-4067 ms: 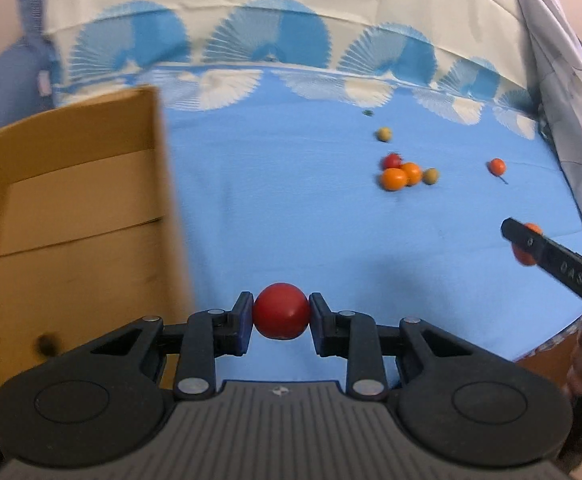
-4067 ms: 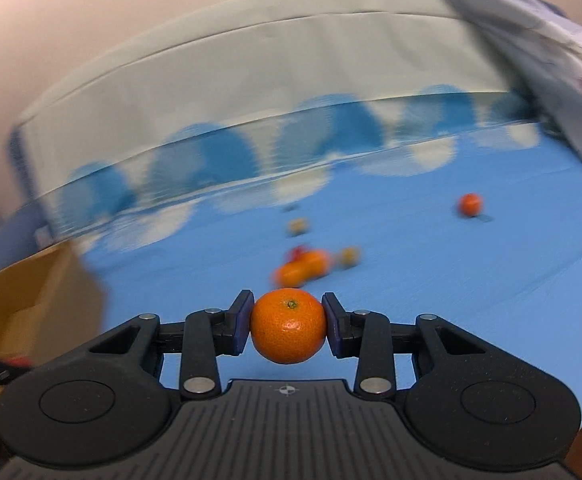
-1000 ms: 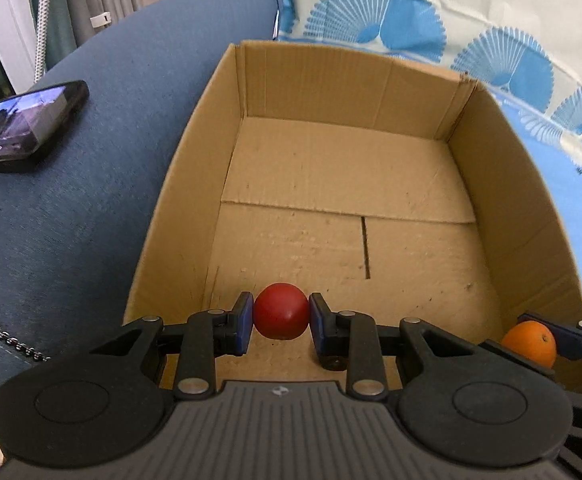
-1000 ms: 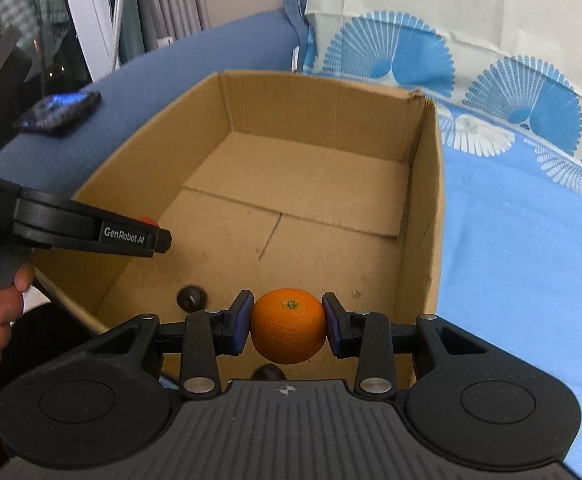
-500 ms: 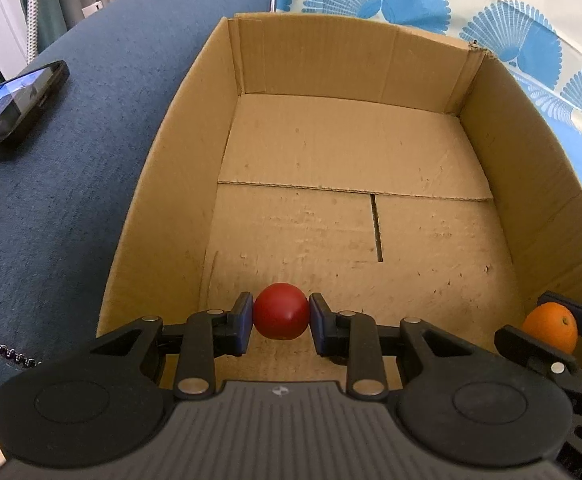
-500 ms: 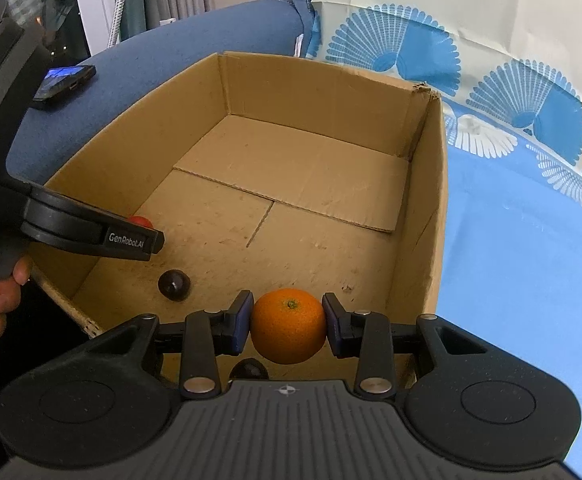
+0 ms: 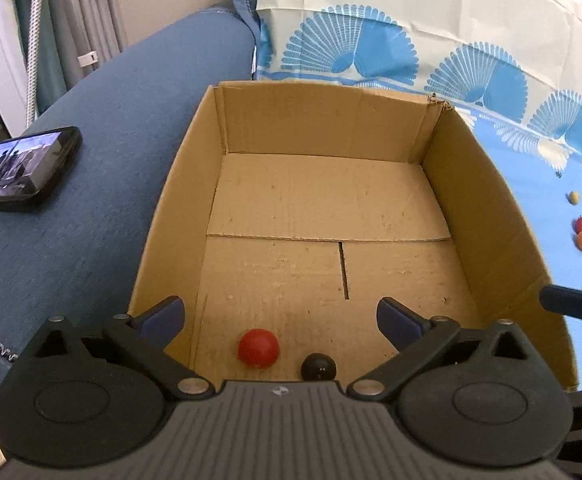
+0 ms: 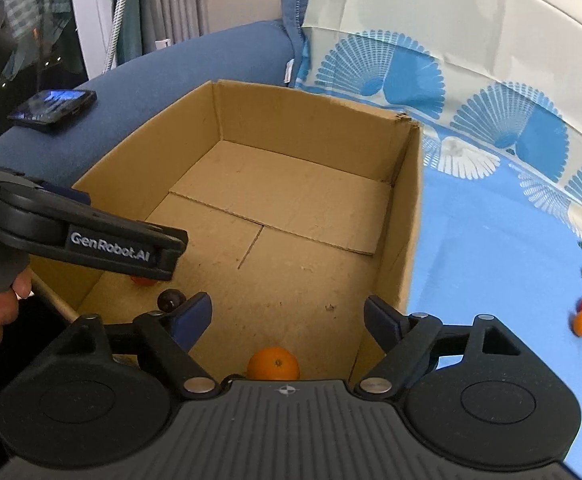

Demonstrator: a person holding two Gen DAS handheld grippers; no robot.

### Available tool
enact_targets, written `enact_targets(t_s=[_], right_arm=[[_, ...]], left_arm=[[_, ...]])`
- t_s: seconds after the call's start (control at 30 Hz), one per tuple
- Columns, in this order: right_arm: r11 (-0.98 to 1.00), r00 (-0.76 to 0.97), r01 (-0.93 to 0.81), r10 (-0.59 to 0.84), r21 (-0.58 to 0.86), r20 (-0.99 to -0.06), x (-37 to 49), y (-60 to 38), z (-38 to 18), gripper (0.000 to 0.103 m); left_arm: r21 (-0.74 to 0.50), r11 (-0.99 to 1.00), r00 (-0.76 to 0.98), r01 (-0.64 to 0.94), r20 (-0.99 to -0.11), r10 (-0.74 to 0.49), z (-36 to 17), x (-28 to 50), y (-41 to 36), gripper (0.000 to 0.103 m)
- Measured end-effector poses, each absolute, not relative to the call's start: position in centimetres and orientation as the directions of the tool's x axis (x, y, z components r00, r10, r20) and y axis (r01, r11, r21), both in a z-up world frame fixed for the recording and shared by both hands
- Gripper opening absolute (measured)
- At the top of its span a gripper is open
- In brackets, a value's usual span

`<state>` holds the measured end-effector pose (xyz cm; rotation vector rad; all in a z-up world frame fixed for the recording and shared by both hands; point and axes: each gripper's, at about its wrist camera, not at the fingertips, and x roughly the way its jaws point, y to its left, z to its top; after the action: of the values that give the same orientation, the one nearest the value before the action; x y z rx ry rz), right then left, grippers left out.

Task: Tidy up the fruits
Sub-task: 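Open the left gripper dropping the tomato while the right gripper drops the mandarin, then move both open grippers back over the bed toward the fruit cluster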

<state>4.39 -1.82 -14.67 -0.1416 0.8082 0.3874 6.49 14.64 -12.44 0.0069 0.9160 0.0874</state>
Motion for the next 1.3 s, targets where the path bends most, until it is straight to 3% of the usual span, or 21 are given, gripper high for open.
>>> enact_targets(t_s=[1.3], right_arm=[[0.957,0.771,-0.264,0.284,0.119,-0.571,-11.8,-5.8,-5.1,0.096]], left_arm=[[0.009,0.999,0.715,-0.033,-0.698,0.030,-2.2,-7.4,13.1,0.102]])
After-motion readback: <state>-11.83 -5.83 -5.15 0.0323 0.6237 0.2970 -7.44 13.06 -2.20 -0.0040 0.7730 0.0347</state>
